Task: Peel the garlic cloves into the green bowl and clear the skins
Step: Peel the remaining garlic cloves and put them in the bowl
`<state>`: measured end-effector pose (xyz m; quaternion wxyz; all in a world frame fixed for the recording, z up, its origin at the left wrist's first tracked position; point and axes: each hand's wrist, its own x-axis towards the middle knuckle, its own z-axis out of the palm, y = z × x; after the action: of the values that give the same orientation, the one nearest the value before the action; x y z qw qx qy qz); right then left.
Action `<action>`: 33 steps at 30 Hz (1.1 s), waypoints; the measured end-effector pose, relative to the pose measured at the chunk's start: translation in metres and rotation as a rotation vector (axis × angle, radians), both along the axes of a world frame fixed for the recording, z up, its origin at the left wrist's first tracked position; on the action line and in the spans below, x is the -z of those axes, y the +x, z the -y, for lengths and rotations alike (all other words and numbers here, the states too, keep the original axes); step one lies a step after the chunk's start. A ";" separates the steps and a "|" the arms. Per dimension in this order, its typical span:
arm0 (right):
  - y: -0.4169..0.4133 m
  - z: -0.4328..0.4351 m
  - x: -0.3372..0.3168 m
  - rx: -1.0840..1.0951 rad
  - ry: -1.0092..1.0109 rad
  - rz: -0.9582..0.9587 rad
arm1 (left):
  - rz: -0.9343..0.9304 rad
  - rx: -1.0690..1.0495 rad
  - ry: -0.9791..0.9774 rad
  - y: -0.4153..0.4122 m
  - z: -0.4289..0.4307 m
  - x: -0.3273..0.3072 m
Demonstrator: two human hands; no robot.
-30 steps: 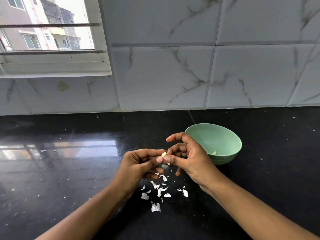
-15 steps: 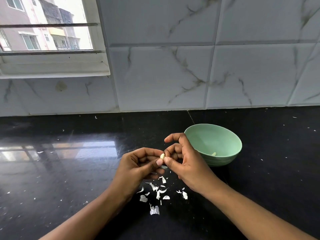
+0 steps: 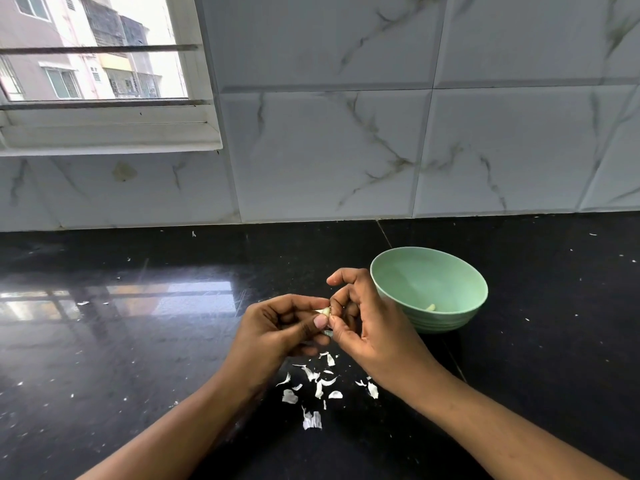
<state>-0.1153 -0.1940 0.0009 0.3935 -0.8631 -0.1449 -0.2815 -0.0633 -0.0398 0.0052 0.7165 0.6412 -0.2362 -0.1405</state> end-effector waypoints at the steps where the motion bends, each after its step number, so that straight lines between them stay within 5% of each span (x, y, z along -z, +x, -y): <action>1: 0.000 0.000 0.000 -0.003 -0.003 0.002 | -0.022 0.004 -0.010 0.000 0.001 0.000; 15: -0.001 0.001 -0.003 -0.024 0.009 0.061 | -0.391 0.123 -0.181 0.002 0.002 -0.003; 33: -0.004 0.004 -0.015 -0.044 0.221 -0.109 | -0.282 0.077 -0.068 0.000 0.000 -0.003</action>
<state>-0.1198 -0.1982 0.0157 0.4994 -0.8252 -0.1103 -0.2398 -0.0631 -0.0397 0.0082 0.7580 0.5807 -0.1625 -0.2485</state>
